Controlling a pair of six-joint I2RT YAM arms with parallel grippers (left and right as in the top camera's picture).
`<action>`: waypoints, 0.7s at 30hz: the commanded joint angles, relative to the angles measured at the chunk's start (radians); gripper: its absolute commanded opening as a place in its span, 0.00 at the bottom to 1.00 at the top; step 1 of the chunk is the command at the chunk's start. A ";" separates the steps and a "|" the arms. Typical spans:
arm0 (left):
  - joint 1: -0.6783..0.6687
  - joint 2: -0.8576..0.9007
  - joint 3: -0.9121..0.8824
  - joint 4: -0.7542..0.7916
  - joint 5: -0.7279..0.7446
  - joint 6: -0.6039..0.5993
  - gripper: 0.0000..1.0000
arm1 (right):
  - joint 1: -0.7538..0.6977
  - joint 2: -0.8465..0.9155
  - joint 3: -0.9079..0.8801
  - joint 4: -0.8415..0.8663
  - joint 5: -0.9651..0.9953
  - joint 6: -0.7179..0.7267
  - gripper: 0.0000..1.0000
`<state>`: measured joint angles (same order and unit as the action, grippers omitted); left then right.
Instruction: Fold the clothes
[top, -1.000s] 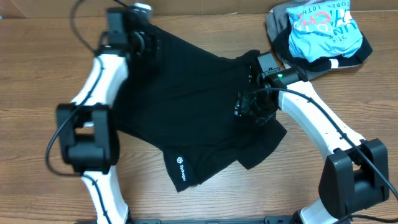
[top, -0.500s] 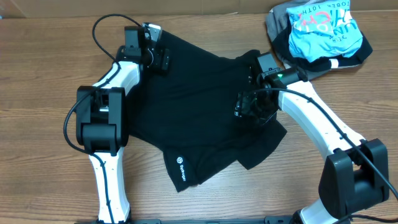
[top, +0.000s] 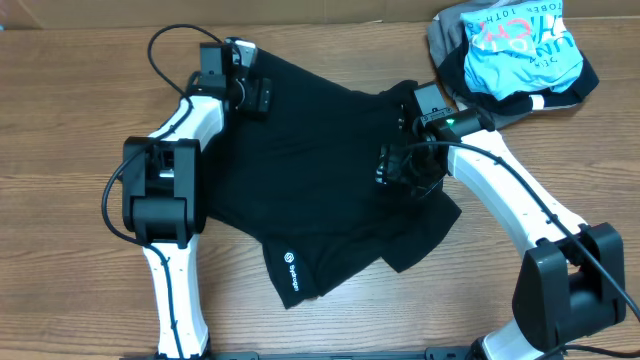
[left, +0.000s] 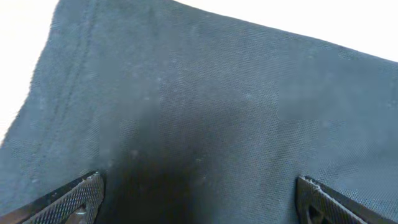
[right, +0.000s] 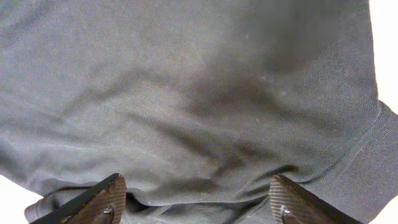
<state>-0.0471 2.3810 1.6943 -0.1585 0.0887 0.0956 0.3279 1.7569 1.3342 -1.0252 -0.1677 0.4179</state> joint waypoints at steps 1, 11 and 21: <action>0.119 0.075 -0.036 -0.080 -0.160 -0.056 1.00 | -0.002 -0.029 0.016 0.012 0.010 -0.003 0.78; 0.349 0.074 -0.036 -0.193 -0.143 -0.129 1.00 | -0.002 -0.024 0.013 0.075 0.011 -0.004 0.79; 0.413 0.063 -0.027 -0.322 -0.137 -0.118 1.00 | -0.002 0.082 0.013 0.241 0.009 -0.034 0.79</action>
<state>0.3607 2.3516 1.7363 -0.3973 0.0051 -0.0029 0.3279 1.7981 1.3350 -0.8043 -0.1677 0.4026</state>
